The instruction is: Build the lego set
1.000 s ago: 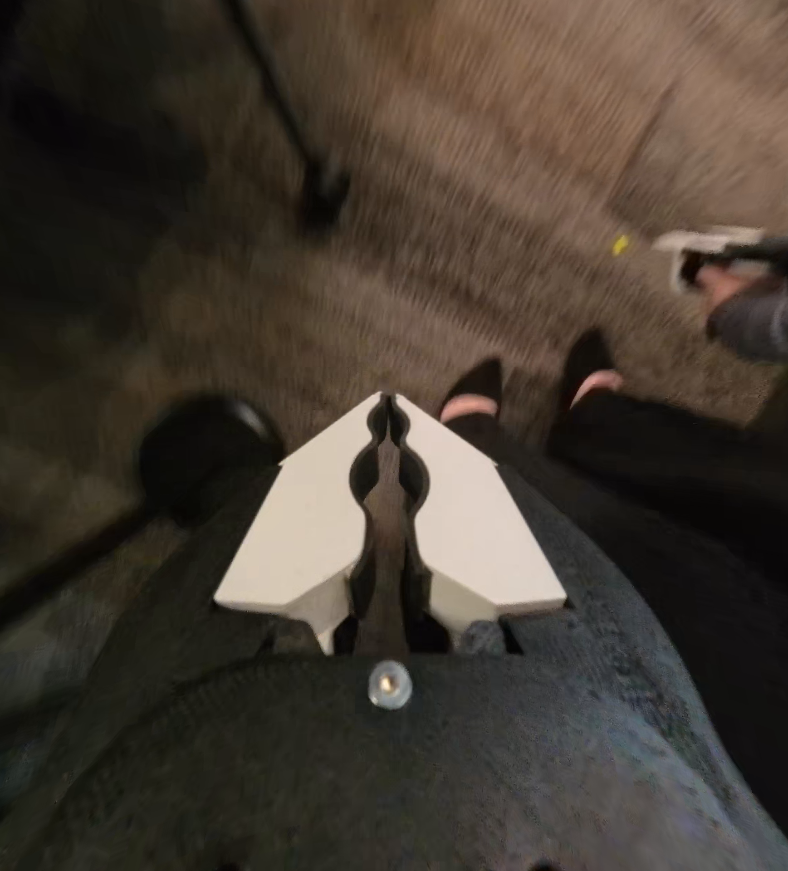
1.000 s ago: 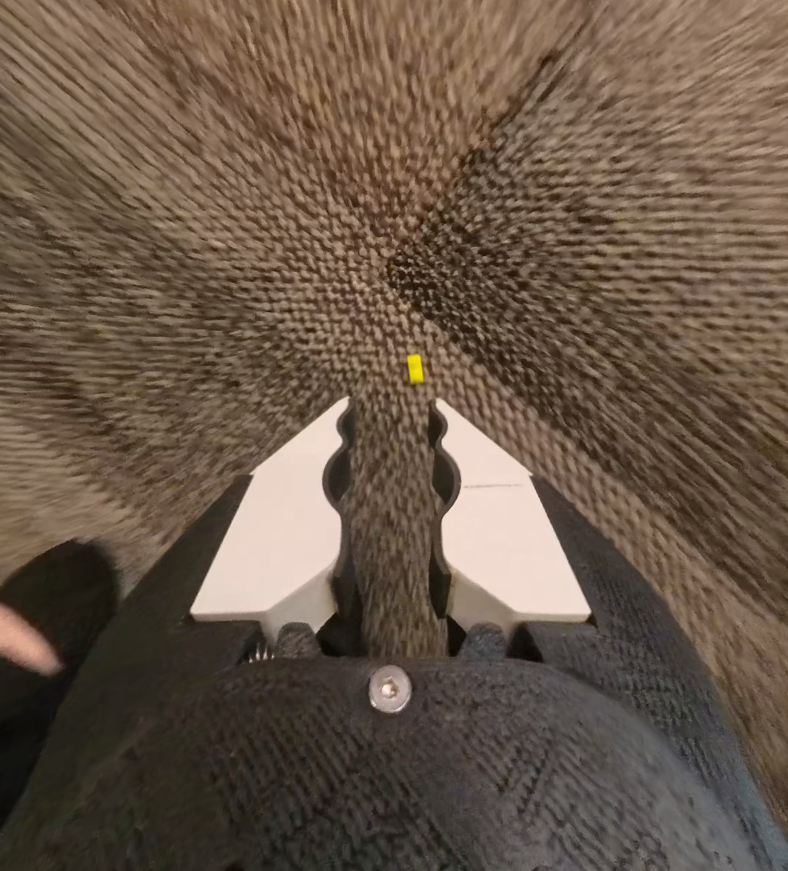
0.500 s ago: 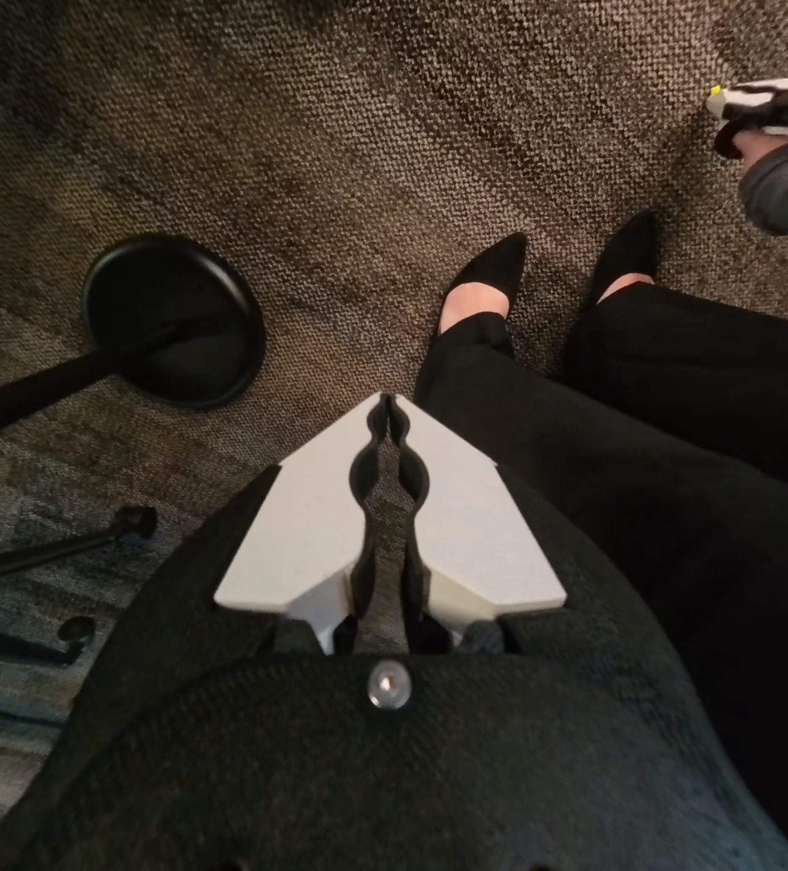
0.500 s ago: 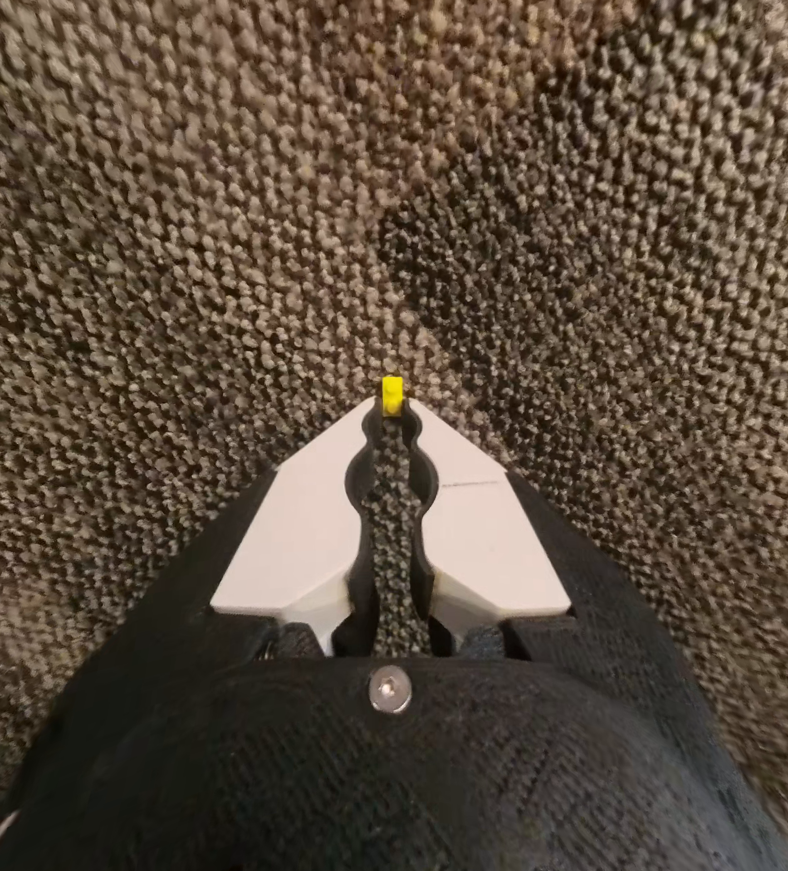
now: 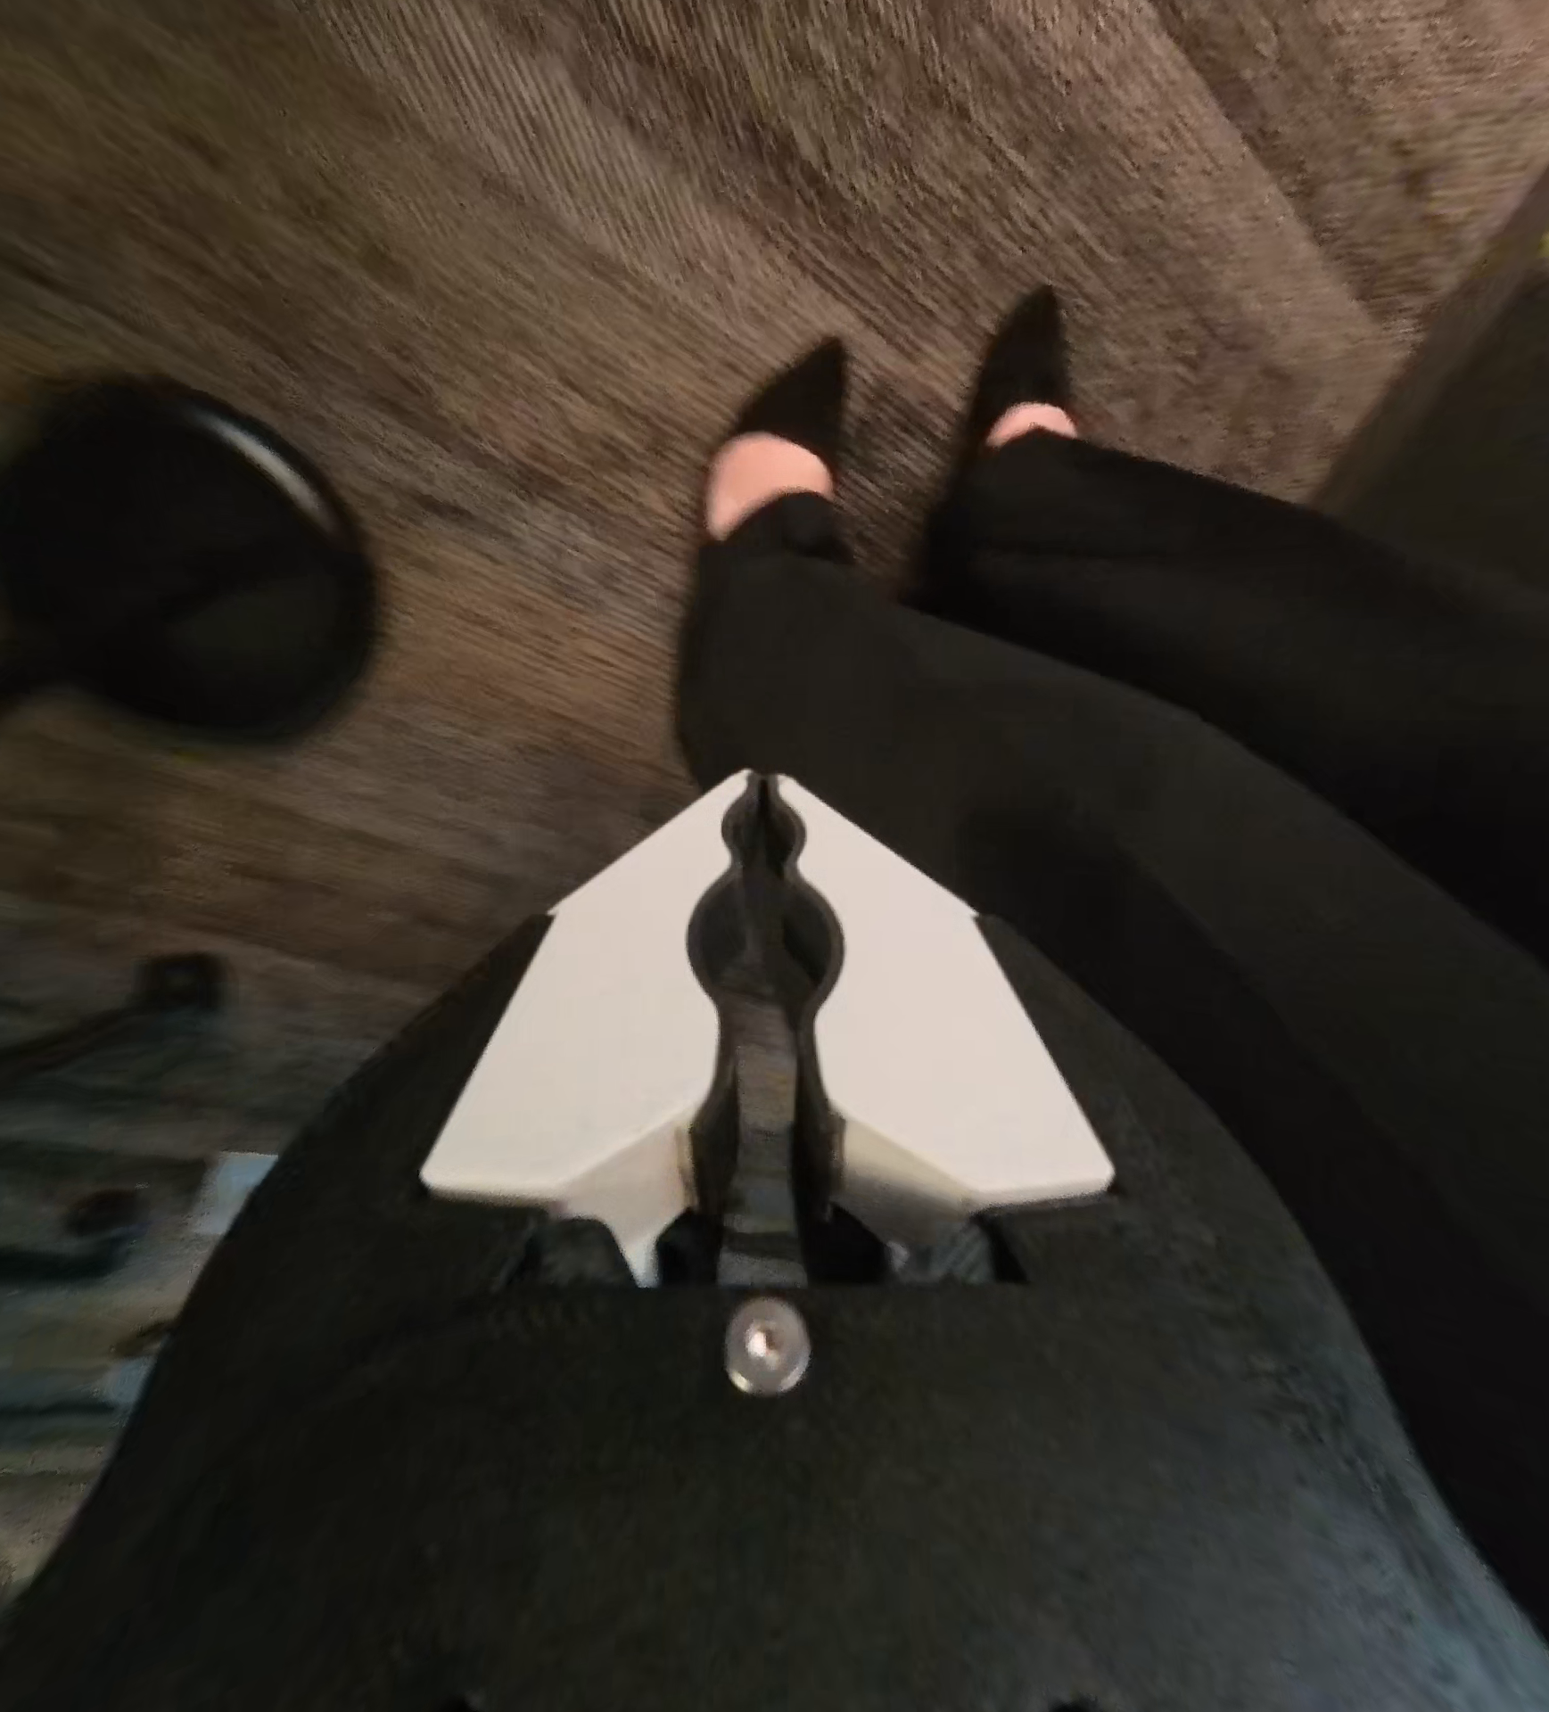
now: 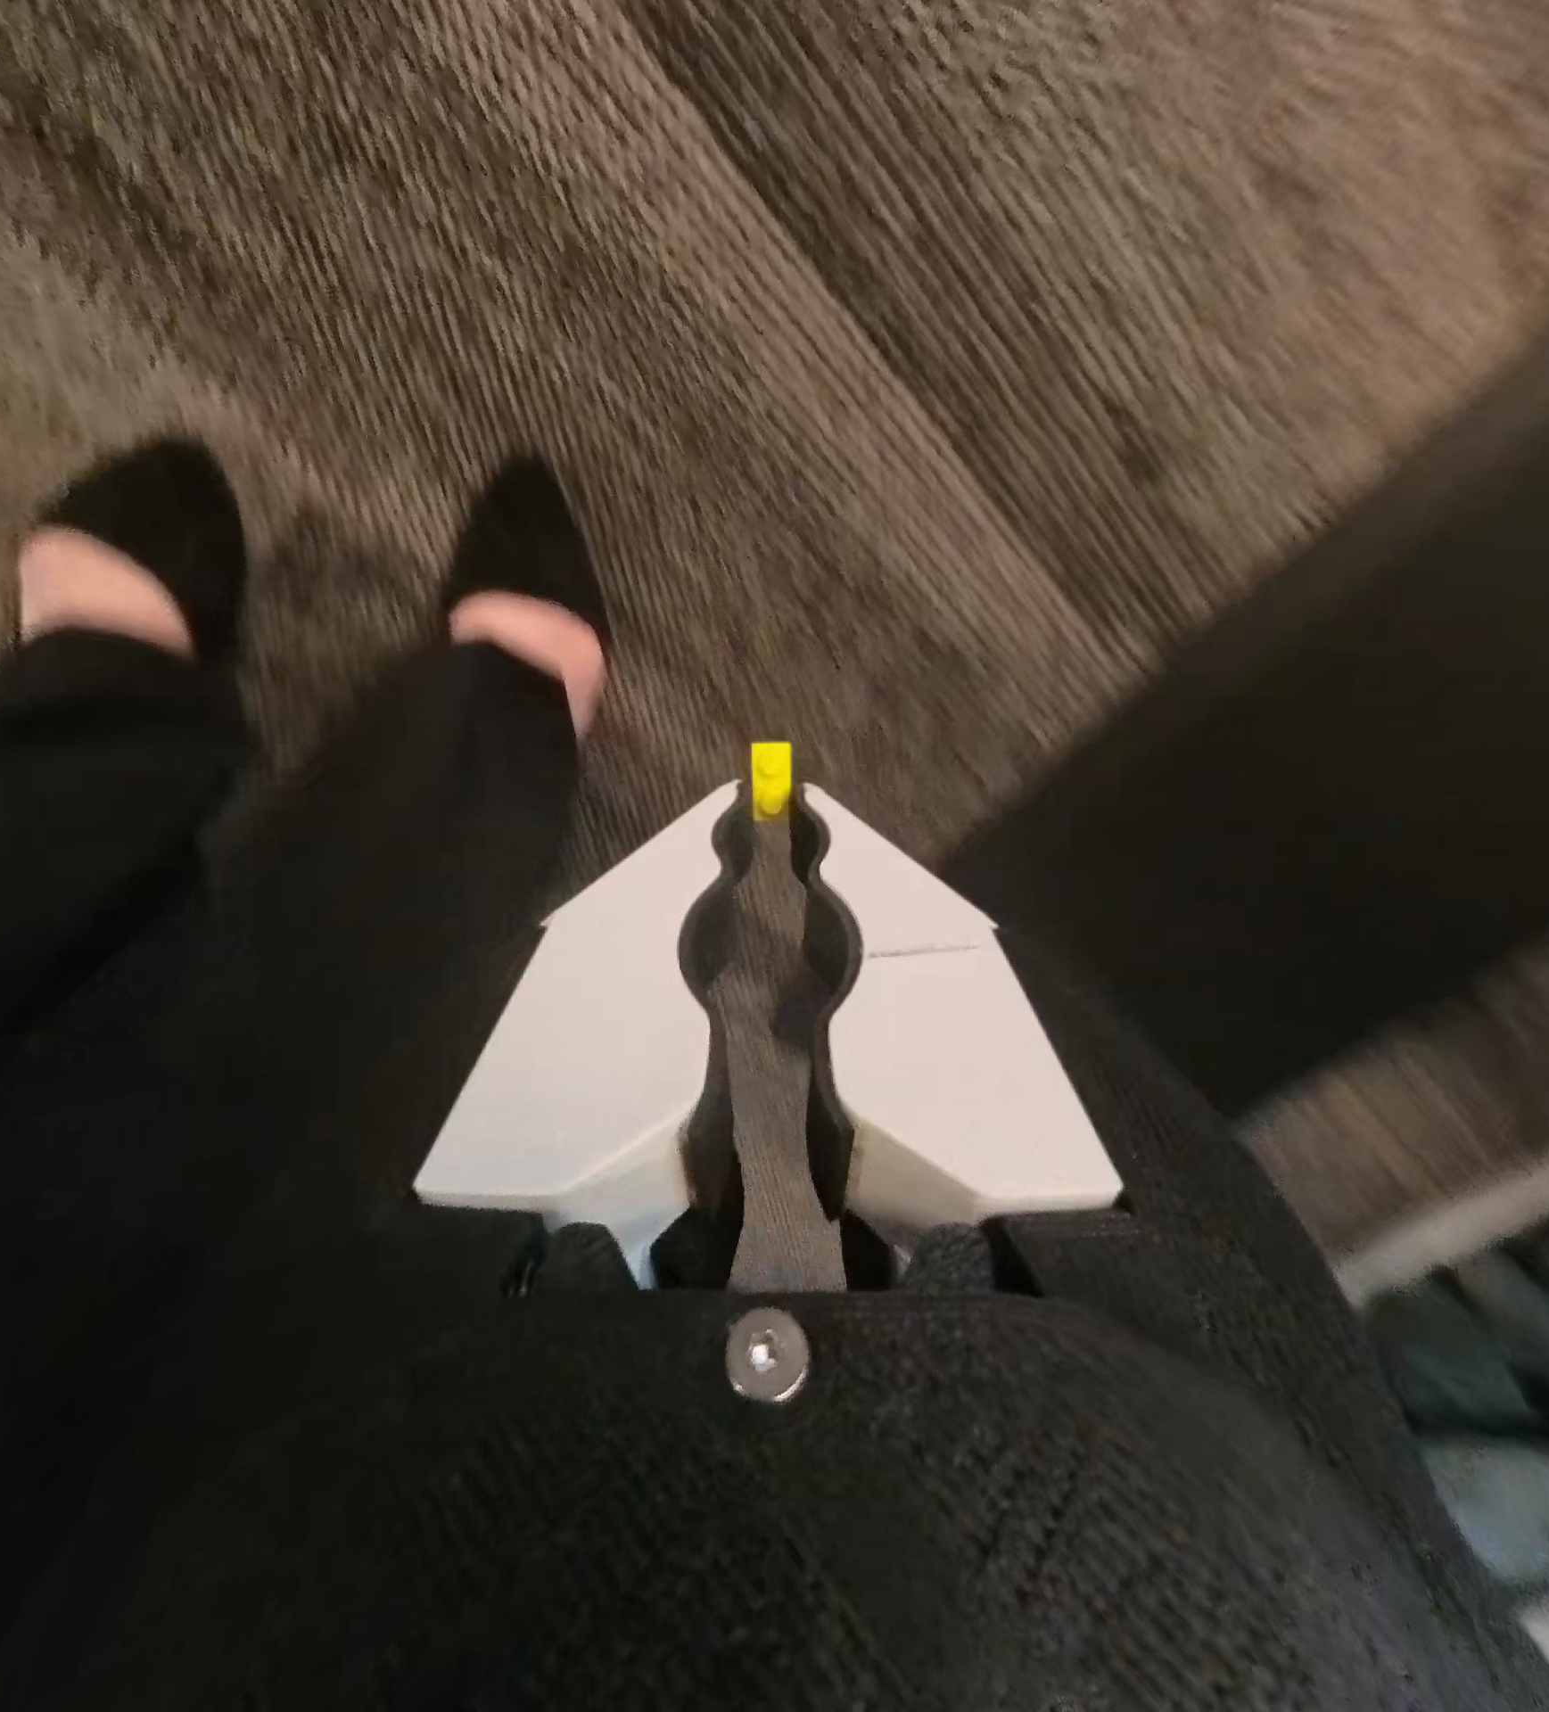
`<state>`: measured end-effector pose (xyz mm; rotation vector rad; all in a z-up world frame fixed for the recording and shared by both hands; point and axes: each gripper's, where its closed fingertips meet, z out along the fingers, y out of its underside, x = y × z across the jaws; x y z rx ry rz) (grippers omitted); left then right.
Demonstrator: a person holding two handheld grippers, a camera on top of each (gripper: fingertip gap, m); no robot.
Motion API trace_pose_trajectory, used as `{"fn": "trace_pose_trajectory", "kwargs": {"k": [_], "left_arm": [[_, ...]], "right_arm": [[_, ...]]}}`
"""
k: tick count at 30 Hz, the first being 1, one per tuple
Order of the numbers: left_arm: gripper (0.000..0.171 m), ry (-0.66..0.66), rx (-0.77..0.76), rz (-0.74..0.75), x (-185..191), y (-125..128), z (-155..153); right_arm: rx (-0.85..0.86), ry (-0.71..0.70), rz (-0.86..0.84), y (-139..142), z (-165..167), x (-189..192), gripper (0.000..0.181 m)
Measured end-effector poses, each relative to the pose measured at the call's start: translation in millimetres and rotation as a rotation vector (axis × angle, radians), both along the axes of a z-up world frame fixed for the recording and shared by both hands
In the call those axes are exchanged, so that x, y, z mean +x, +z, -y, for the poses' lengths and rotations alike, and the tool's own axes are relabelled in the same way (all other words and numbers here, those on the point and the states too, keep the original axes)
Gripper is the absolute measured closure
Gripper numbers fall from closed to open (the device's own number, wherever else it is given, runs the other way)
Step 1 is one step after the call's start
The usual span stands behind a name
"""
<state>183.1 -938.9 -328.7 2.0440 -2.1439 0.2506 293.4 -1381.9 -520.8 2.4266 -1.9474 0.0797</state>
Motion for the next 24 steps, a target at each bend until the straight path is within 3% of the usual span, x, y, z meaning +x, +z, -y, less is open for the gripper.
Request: {"fn": "trace_pose_trajectory", "kwargs": {"k": [5, 8, 11, 14, 17, 21, 24], "left_arm": [[0.171, -0.144, 0.185, 0.154, 55.2, 50.3, -31.4], [0.171, -0.111, 0.232, 0.19, 79.6, 73.3, -41.3], [0.171, -0.138, 0.307, 0.177, 78.7, 89.4, -54.4], [0.171, -0.097, 0.367, -0.026, 3.8, 84.6, -72.2], [0.171, 0.18, 0.347, -0.137, -90.2, 84.3, -67.5], [0.171, 0.519, 0.334, -0.232, -217.9, 96.1, -33.9], [0.171, 0.628, 0.33, -0.31, -306.8, 110.8, 8.1]], "right_arm": [[-0.076, -0.012, -0.013, 147.5, 37.5, -32.5, 0.175], [-0.103, -0.043, 0.048, 211.4, 57.6, -30.9, 0.175], [-0.12, 0.02, 0.136, 260.2, 76.0, -10.2, 0.175], [-0.131, 0.121, 0.232, 285.5, 86.9, 24.2, 0.175], [-0.119, 0.225, 0.297, 293.3, 81.5, 61.5, 0.175], [-0.087, 0.466, 0.285, 281.8, 39.5, 99.4, 0.175], [-0.069, 0.69, 0.256, 268.8, -13.3, 117.3, 0.175]]}}
